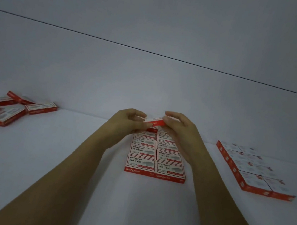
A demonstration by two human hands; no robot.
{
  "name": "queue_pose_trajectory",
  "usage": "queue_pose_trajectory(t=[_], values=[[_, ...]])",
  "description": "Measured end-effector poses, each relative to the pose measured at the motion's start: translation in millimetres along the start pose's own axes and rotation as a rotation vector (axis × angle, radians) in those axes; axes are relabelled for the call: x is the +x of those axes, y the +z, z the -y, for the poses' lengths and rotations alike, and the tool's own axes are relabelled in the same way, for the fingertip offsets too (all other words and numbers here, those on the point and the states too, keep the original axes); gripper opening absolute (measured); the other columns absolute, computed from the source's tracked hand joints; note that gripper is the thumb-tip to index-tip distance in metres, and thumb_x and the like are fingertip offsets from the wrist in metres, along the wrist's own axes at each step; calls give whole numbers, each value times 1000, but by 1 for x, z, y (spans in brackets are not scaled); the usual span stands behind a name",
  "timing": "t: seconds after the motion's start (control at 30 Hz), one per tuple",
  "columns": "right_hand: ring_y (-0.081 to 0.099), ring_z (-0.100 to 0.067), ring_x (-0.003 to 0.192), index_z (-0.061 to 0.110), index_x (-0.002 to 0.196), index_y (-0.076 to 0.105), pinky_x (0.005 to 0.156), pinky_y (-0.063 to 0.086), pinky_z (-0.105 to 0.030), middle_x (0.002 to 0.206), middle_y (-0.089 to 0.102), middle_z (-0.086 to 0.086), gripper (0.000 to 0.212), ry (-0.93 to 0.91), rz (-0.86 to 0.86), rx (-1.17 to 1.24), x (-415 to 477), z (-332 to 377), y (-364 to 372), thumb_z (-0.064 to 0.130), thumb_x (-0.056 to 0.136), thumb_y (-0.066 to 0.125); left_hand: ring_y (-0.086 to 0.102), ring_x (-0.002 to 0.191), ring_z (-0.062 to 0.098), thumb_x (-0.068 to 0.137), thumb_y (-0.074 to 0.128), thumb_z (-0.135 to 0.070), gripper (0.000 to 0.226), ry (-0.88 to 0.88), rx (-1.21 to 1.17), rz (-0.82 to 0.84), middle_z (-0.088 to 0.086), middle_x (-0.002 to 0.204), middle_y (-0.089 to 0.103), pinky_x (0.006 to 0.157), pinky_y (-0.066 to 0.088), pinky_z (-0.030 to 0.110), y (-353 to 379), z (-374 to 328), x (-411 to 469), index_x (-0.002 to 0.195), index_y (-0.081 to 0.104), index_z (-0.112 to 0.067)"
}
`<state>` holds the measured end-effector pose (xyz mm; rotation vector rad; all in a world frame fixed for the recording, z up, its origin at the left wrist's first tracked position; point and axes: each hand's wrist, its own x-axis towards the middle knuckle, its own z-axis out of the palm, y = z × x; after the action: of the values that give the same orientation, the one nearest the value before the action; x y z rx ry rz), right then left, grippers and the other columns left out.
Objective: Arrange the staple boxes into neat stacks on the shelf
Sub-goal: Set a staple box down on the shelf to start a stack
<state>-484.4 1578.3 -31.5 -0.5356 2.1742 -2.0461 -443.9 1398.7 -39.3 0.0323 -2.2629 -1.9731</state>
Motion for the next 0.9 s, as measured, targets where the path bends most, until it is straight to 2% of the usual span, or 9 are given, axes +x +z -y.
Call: queue_pose_trajectory(t=[0.07,0.13,0.27,0.37,0.43,0.53,0.63,0.8,0.9], values=[[65,-15,103,30,117,59,87,55,-34,116,65,3,39,-65,17,-132,-6,8,3,25,80,71,70,89,15,77,74,-12,39,34,52,8,-1,104,70,72,56,22,-3,2,-1,113,59,-17],[62,-8,103,28,118,56,77,56,-19,115,63,6,47,-161,17,-231,-12,15,11,17,77,75,71,88,16,74,74,-2,43,71,45,12,1,105,70,72,57,23,-3,3,-3,114,62,-13],[60,-6,99,25,114,58,83,51,-16,112,57,9,46,-348,27,-466,-20,16,31,17,73,77,70,91,18,76,69,4,43,153,108,-22,3,106,70,78,58,30,-1,5,-6,116,63,-10],[55,1,92,23,117,57,75,44,-2,110,51,12,46,-422,36,-600,-21,14,37,21,75,76,69,92,17,79,67,4,41,169,143,-31,3,106,69,77,57,26,-1,5,-7,117,62,-10],[55,2,89,23,116,56,73,43,1,111,51,13,44,-446,37,-612,-19,14,35,20,76,75,69,94,19,77,69,3,40,174,150,-44,4,107,69,80,57,29,-3,4,-7,114,62,-11],[56,-2,96,22,116,54,75,47,-5,116,56,9,41,-402,-15,-611,-17,13,25,19,79,73,69,93,21,73,74,1,39,165,116,-79,3,106,70,83,57,35,-9,-1,-7,108,62,-11],[60,-8,101,20,116,53,83,50,-17,119,61,3,39,-277,-67,-605,-16,10,12,19,82,71,68,85,16,72,77,-3,39,208,164,-91,-3,103,69,77,58,28,-6,-8,-10,106,61,-14],[60,1,78,21,110,53,62,44,-7,105,64,6,35,-134,-12,-564,-15,3,8,16,80,71,62,71,9,69,80,-9,39,315,304,-72,-7,92,66,71,58,22,9,-19,-15,98,60,-25],[63,-1,78,20,109,53,61,46,-9,103,65,3,36,-113,-9,-525,-12,0,9,16,79,72,63,74,10,66,81,-10,40,359,349,-71,-7,90,66,74,58,25,11,-19,-15,92,59,-32]])
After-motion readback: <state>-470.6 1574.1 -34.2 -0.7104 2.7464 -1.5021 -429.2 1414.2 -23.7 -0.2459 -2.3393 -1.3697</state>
